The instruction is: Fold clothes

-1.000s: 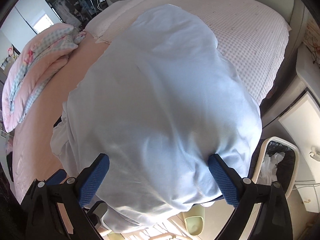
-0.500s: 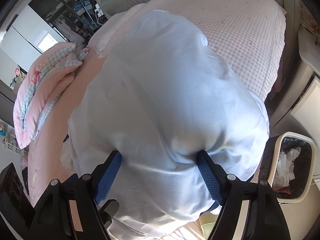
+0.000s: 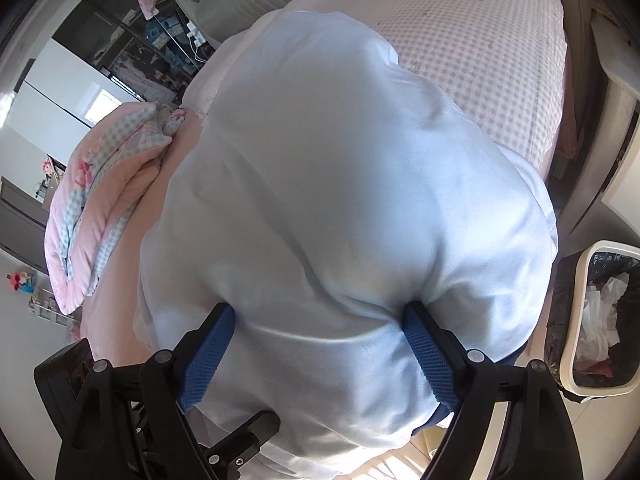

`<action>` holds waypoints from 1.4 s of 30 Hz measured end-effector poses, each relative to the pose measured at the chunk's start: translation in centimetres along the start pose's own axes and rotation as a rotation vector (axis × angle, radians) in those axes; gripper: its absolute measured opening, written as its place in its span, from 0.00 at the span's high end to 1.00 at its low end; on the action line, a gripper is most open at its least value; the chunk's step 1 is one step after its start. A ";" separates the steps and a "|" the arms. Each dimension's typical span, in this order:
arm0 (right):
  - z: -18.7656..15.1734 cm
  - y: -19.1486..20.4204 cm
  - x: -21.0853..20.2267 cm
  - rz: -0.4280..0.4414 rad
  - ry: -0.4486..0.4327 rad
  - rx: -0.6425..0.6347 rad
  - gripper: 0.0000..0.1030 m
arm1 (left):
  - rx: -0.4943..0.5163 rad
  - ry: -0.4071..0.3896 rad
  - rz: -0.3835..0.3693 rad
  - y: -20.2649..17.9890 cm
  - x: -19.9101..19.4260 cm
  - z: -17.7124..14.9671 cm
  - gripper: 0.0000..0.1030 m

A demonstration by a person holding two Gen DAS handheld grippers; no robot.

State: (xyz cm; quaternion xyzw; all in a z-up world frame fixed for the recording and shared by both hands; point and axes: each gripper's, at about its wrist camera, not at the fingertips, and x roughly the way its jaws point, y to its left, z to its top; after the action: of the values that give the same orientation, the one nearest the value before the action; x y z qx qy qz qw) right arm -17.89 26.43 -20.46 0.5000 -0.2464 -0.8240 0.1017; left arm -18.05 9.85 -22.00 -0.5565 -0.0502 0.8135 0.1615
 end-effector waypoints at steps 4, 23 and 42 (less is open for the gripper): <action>0.0 0.0 0.5 0.003 0.016 -0.001 0.00 | 0.036 0.008 0.013 -0.4 0.6 -0.2 0.00; -2.0 -9.5 0.2 0.431 -0.061 0.544 0.44 | 0.032 -0.002 0.093 -1.8 1.2 0.3 0.00; -1.2 -7.1 -1.4 0.355 -0.046 0.499 0.29 | -0.037 -0.071 0.042 -2.3 -1.8 2.1 0.50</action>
State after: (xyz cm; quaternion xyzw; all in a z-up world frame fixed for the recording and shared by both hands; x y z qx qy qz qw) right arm -15.58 32.76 -23.40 0.4400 -0.5269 -0.7184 0.1125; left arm -18.90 11.61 -19.03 -0.5310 -0.0594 0.8349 0.1323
